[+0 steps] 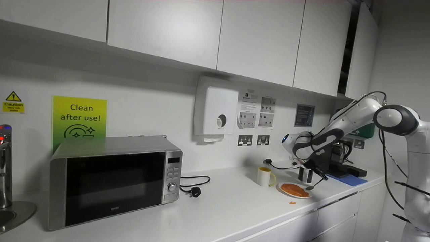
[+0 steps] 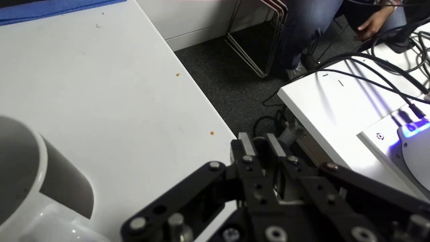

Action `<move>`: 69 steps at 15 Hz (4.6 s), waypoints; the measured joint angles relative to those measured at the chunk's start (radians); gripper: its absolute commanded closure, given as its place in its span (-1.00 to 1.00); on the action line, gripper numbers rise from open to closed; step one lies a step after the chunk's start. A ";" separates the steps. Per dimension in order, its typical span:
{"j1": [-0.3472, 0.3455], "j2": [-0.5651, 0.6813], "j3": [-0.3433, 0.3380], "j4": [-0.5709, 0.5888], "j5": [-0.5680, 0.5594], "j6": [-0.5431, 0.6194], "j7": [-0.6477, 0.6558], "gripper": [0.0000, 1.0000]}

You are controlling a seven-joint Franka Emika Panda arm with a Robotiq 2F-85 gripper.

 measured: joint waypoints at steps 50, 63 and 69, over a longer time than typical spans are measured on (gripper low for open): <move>0.026 0.086 0.072 0.075 -0.024 0.097 0.000 -0.76; -0.003 -0.008 0.036 0.065 0.017 0.155 -0.034 -1.00; -0.025 -0.092 -0.001 0.033 0.129 0.174 -0.134 -1.00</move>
